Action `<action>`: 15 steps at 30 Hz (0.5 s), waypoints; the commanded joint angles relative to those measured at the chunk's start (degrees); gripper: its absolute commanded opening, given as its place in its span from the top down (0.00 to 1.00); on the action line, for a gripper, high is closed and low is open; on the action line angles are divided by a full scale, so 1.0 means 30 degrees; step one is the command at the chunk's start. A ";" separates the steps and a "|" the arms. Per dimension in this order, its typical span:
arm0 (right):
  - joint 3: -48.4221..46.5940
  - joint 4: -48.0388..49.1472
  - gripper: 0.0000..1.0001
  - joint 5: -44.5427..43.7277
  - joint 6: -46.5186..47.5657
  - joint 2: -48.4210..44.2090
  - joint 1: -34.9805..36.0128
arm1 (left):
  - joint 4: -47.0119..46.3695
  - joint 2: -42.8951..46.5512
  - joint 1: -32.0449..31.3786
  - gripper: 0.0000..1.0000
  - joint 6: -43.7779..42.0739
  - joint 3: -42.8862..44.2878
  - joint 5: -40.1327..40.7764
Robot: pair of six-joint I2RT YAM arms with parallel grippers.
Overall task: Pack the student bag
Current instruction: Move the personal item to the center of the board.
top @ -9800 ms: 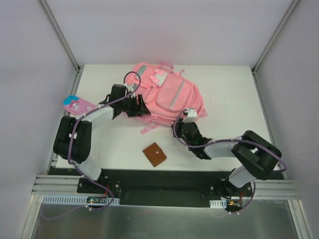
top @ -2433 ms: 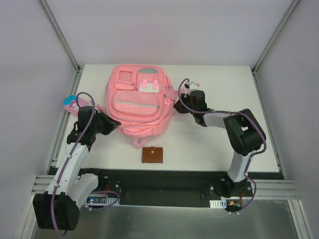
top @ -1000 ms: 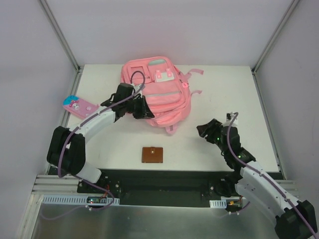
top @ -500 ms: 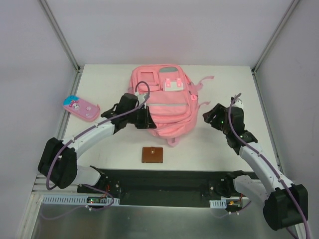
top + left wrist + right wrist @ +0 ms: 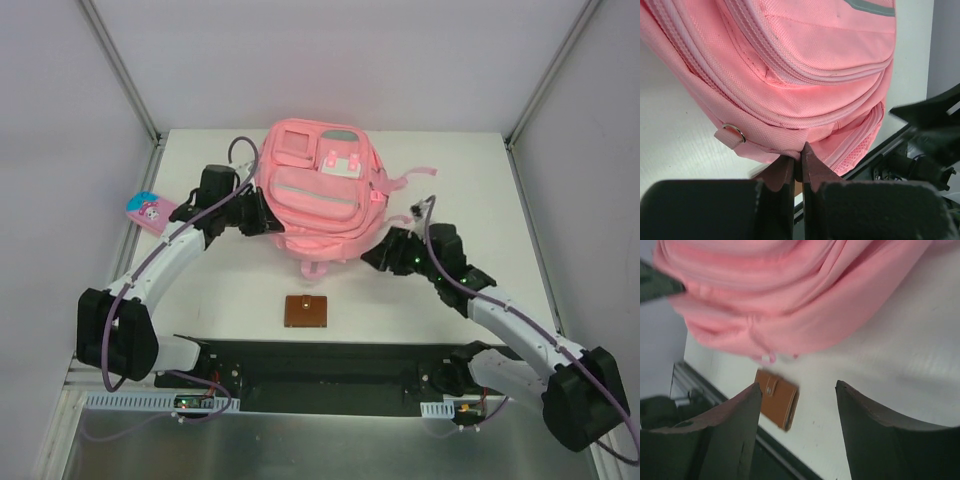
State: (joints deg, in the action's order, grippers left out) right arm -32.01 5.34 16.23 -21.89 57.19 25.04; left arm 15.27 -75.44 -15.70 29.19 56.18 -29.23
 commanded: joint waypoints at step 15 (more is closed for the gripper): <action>0.0535 0.2292 0.45 -0.5026 -0.6030 0.5774 1.0343 | -0.0372 0.0477 0.0225 1.00 -0.1937 0.0112 0.3533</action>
State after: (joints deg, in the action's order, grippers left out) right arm -25.89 8.91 7.51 -35.68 70.00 51.81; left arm 19.00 -77.23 -15.66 25.78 58.11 -22.79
